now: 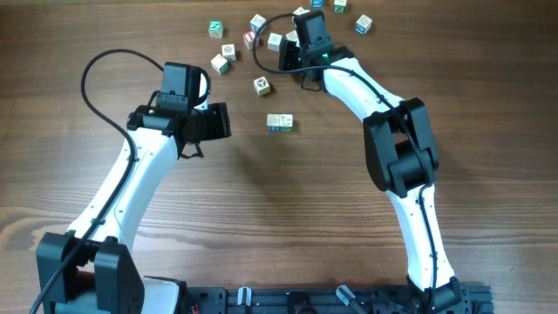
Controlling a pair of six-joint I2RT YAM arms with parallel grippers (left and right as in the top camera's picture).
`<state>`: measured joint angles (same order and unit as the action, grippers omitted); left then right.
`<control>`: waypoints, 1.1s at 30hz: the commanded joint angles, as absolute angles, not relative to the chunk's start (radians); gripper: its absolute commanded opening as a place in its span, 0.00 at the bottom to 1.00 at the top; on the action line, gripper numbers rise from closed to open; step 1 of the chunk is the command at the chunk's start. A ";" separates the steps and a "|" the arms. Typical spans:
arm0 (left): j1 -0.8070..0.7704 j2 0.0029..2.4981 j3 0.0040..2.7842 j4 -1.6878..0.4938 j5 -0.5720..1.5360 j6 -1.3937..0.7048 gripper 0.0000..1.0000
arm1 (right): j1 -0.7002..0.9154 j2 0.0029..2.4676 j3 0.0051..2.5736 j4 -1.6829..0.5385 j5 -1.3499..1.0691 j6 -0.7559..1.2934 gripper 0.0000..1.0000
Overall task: Form a horizontal line
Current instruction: 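Lower the right gripper and grasp the green-topped W block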
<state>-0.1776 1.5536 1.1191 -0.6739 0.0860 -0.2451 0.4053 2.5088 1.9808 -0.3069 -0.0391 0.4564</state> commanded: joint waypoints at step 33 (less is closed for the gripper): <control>-0.181 1.533 1.119 -0.690 0.077 -0.243 0.63 | 0.390 2.336 2.173 -0.878 0.133 0.228 0.25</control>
